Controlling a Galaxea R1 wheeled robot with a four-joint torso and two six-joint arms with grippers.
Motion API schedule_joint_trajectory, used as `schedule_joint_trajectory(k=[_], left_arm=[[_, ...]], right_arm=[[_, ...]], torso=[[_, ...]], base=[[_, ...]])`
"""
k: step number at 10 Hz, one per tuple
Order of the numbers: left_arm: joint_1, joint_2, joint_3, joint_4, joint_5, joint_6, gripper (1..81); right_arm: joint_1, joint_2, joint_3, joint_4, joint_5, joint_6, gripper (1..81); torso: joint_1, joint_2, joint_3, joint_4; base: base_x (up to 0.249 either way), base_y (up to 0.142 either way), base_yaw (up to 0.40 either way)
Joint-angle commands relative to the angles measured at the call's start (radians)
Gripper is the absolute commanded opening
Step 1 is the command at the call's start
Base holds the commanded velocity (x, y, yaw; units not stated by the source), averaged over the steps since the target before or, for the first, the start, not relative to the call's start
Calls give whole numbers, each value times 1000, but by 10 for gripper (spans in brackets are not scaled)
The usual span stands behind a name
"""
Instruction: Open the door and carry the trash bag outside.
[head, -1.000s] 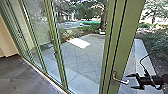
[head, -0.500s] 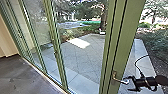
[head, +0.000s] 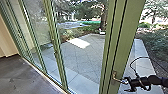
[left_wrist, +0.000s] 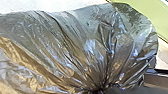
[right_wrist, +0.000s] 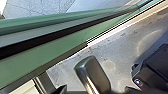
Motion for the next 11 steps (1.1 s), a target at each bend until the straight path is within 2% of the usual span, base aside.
schedule_joint_trajectory(k=[1,5,9,11], left_arm=[[-44,-7,-1,-6,50,0,10],[-44,-10,-4,-6,50,0,10],[-44,-13,-9,-6,50,0,10],[-44,-12,-9,-6,50,0,10]], right_arm=[[94,1,7,-86,-69,131,811],[10,88,-58,-125,-71,220,811],[-105,117,-99,-144,-49,229,811],[-181,117,-102,-197,15,229,811]], torso=[[0,0,0,0],[0,0,0,0],[-1,-1,1,0],[-1,-1,1,0]], base=[[0,0,0],[0,0,0],[0,0,0],[0,0,0]])
